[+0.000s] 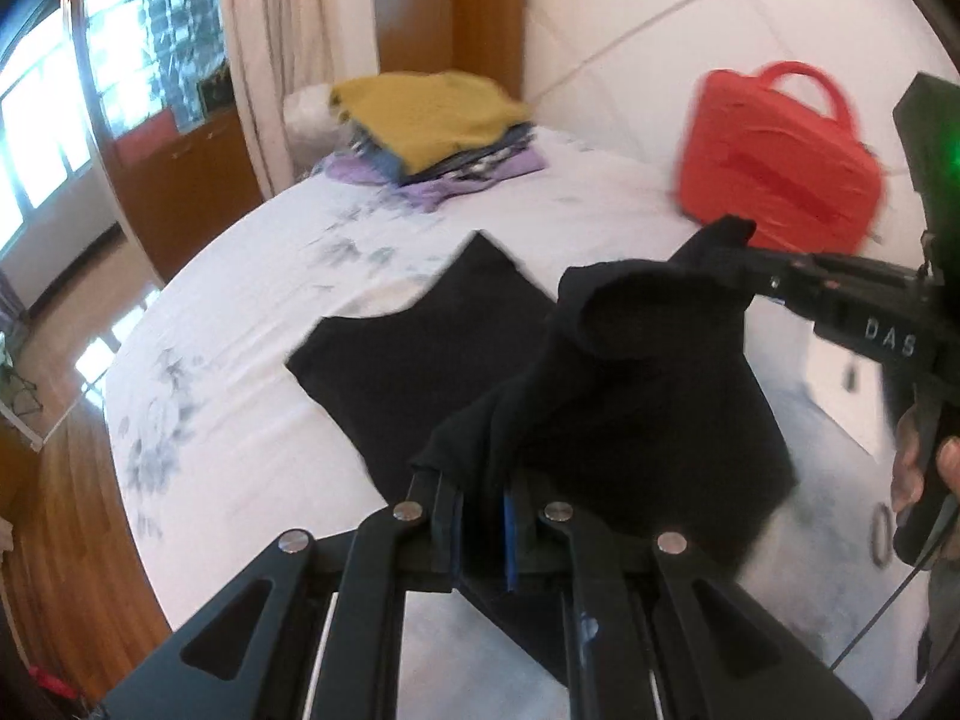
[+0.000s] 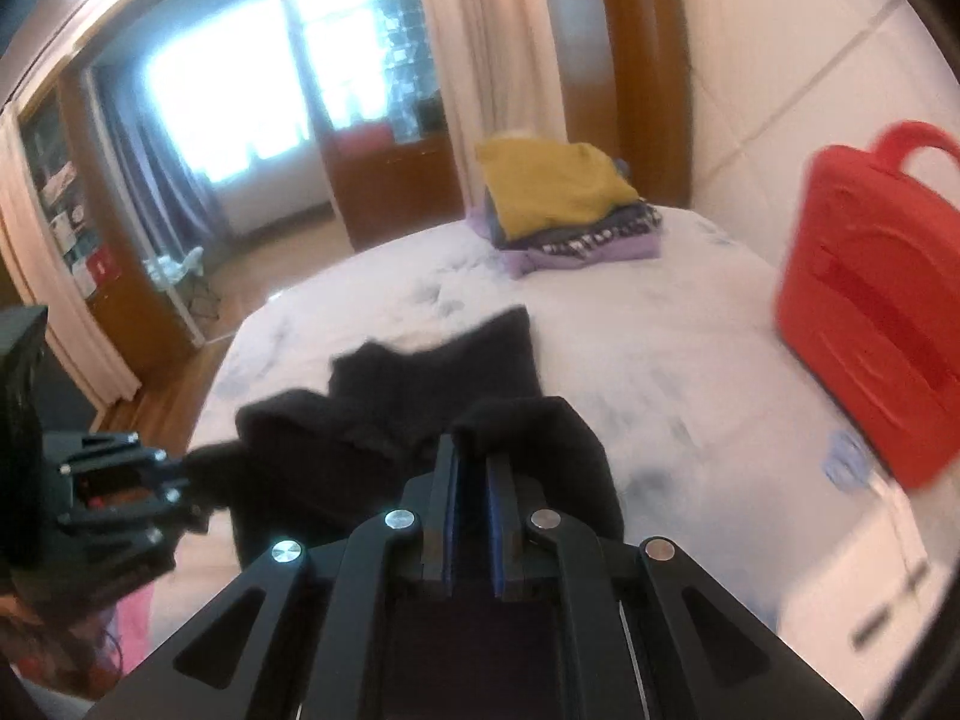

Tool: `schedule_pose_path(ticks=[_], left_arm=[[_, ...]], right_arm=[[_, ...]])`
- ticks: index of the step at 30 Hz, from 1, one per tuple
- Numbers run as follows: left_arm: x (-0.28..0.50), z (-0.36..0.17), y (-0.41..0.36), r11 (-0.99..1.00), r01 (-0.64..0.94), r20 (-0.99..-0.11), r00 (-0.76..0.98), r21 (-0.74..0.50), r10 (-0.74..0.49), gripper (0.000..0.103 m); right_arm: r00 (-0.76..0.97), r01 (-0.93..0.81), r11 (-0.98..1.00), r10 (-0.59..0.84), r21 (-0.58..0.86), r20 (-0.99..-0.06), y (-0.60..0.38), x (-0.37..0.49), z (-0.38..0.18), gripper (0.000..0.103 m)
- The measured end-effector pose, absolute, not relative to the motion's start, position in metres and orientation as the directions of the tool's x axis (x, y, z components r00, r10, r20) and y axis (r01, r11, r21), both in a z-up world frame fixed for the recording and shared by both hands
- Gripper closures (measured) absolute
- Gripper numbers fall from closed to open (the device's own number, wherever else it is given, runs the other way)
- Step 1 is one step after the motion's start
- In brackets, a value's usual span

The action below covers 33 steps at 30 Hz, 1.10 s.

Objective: Fold clothes

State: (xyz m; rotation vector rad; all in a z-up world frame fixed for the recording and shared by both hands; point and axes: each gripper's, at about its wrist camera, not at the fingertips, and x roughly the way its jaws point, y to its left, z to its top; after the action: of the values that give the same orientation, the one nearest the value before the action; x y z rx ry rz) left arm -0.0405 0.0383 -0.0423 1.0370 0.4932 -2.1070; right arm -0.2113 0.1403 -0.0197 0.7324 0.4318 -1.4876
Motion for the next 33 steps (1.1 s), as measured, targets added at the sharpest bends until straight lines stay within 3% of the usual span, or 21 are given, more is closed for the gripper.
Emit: schedule_pose_path(ticks=[7, 8, 9, 10, 11, 12, 13, 16, 22, 33], left_arm=[[-0.045, -0.084, -0.068, -0.618, 0.784, -0.857, -0.36, -0.063, -0.369, 0.093], [-0.045, -0.092, -0.082, -0.603, 0.794, -0.874, -0.348, -0.081, -0.34, 0.089], [-0.044, -0.097, -0.087, -0.592, 0.801, -0.882, -0.342, -0.093, -0.324, 0.081], [-0.042, -0.101, -0.093, -0.579, 0.808, -0.885, -0.343, -0.108, -0.314, 0.074], [-0.038, -0.103, -0.099, -0.562, 0.821, -0.883, -0.335, -0.101, -0.33, 0.045], [-0.036, -0.101, -0.101, -0.557, 0.824, -0.877, -0.338, -0.102, -0.341, 0.011], [-0.033, -0.098, -0.103, -0.552, 0.828, -0.871, -0.342, -0.102, -0.352, 0.001], [-0.026, -0.091, -0.106, -0.543, 0.834, -0.859, -0.346, -0.098, -0.377, 0.0], [-0.021, -0.093, -0.065, -0.57, 0.82, -0.874, -0.314, -0.054, -0.37, 0.0], [-0.039, -0.137, 0.067, -0.643, 0.755, -0.922, -0.33, -0.128, -0.203, 0.0]], right_arm=[[0.108, 0.981, -0.052, -0.655, 0.187, -0.748, 0.002, -0.21, -0.059, 0.095], [0.112, 0.979, -0.059, -0.642, 0.194, -0.759, -0.011, -0.211, -0.066, 0.094], [0.115, 0.977, -0.067, -0.631, 0.201, -0.767, -0.023, -0.212, -0.072, 0.092], [0.116, 0.974, -0.08, -0.627, 0.211, -0.771, -0.033, -0.215, -0.077, 0.083], [0.114, 0.971, -0.094, -0.623, 0.218, -0.774, -0.041, -0.218, -0.081, 0.073], [0.103, 0.97, -0.109, -0.62, 0.216, -0.778, -0.044, -0.22, -0.083, 0.068], [0.094, 0.969, -0.122, -0.617, 0.213, -0.781, -0.045, -0.221, -0.085, 0.063], [0.084, 0.966, -0.144, -0.613, 0.215, -0.785, -0.039, -0.23, -0.084, 0.058], [0.059, 0.97, -0.161, -0.577, 0.184, -0.815, 0.02, -0.24, -0.082, 0.058], [0.025, 0.965, -0.217, -0.48, 0.146, -0.877, 0.139, -0.254, -0.121, 0.058]])
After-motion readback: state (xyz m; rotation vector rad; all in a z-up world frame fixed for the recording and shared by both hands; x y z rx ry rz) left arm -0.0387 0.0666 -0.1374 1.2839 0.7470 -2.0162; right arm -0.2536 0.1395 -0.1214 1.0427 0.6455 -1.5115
